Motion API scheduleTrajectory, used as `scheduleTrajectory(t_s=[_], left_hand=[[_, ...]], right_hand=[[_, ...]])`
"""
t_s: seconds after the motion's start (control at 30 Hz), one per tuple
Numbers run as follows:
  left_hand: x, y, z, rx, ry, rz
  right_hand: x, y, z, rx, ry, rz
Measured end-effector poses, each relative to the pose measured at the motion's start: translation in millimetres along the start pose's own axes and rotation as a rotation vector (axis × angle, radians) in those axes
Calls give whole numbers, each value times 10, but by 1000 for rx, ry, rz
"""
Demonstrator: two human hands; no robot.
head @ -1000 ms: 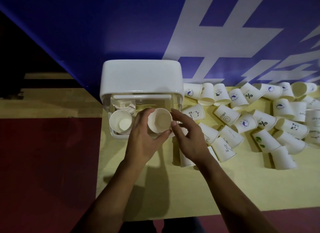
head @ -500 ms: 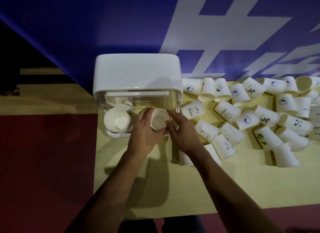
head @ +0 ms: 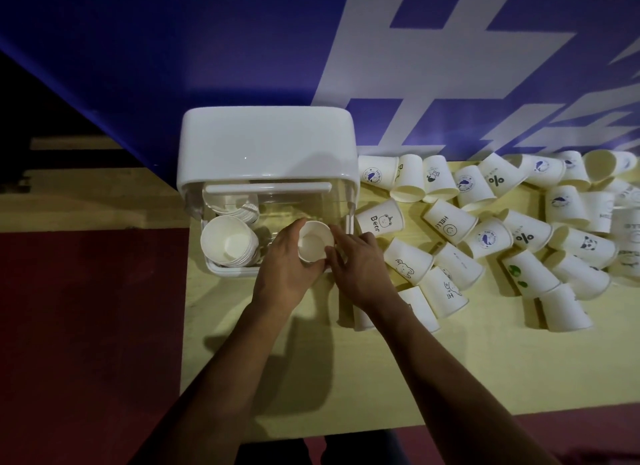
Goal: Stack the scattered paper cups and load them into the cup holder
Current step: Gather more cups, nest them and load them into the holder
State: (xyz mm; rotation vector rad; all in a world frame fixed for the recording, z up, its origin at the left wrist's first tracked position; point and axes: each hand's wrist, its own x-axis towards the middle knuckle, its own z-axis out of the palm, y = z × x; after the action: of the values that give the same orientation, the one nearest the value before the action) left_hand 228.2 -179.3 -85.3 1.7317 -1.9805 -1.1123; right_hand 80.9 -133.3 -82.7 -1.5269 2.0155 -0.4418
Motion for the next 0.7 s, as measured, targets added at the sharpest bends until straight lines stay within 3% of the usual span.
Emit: scheduleTrajectory(t_s=[0.17,0.37,0.7], left_hand=[[-83,62,-65,2,23,75],[-409,387,-158,71,172,277],[-115,1997,738,119,-126,562]], right_hand=[[-78,13,-58,56,71,-51],[-378,235,-437,193,214,20],[-1037,1268,-1713,269,488,301]])
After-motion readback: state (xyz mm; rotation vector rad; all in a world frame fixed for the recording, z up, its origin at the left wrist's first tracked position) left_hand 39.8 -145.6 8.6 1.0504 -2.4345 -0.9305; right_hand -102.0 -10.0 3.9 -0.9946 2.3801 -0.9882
